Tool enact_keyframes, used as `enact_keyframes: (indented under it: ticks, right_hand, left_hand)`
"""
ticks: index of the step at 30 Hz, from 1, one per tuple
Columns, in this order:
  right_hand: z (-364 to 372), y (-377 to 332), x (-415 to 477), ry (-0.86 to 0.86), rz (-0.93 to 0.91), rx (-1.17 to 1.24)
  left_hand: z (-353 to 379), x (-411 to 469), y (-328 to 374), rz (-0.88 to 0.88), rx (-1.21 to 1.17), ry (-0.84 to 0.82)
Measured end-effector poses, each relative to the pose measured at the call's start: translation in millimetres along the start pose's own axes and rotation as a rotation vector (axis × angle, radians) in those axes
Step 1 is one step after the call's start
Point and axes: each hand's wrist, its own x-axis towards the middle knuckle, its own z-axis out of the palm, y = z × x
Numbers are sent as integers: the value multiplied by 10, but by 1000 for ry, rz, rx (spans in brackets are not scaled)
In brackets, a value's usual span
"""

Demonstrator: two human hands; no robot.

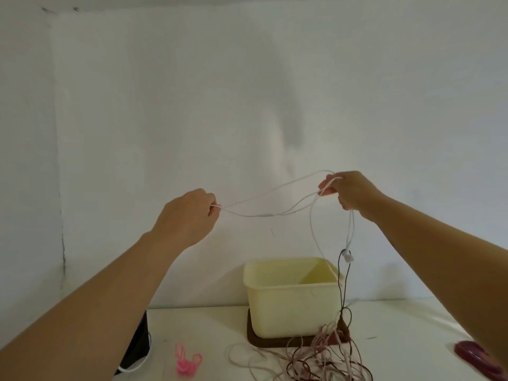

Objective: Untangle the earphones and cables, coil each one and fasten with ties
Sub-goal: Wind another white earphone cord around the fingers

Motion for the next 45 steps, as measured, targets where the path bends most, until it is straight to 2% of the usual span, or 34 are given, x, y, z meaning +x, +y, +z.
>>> enact_keyframes:
  ticks: [3, 5, 6, 9, 10, 14, 17, 18, 21, 24, 27, 29, 33, 35, 37, 40, 45]
  right_hand:
    - [-24, -116, 103, 46, -119, -13]
    - [-47, -181, 143, -23, -88, -27]
    - [-61, -205, 135, -127, -10, -54]
    - [-31, -180, 25, -608, 281, -315]
    - [18, -117, -24, -699, 325, -386]
    - [262, 227, -199, -781, 397, -448]
    - [353, 437, -353, -968, 520, -155]
    - [372, 490, -377, -965, 534, -109]
    - [415, 593, -450, -946, 555, -207]
    - [422, 593, -470, -1009, 562, -60]
    - [438, 476, -463, -895, 472, -122]
    - [482, 375, -466, -841, 401, -80]
    - [690, 117, -539, -826, 236, 46]
    - [877, -33, -598, -841, 172, 125]
    - [1066, -165, -672, -870, 125, 185]
    - [1337, -254, -784, -941, 92, 217]
    - [1725, -58, -1057, -1047, 189, 232]
  left_hand:
    - [18, 6, 35, 8, 14, -61]
    - [19, 5, 60, 1, -3, -90]
    - [28, 0, 72, -6, -21, -106]
    - [70, -25, 123, -34, -71, -157]
    - [100, -39, 147, -32, -77, -178]
    - [260, -177, 229, 4, -132, -319]
    - [435, -341, 295, 37, -159, -463]
    - [485, -381, 312, 30, -175, -494]
    - [539, -414, 339, -52, -362, -562]
    - [480, -405, 343, -103, -530, -602]
    - [390, -380, 282, -209, -685, -584]
    - [330, -347, 217, -307, -798, -509]
    - [190, -280, 64, -511, -953, -149]
    - [103, -272, -48, -545, -1001, -13]
    - [36, -311, -138, -545, -1036, 30]
    - [33, -444, -246, -545, -995, -53]
    - [351, -818, -381, -659, -879, -332]
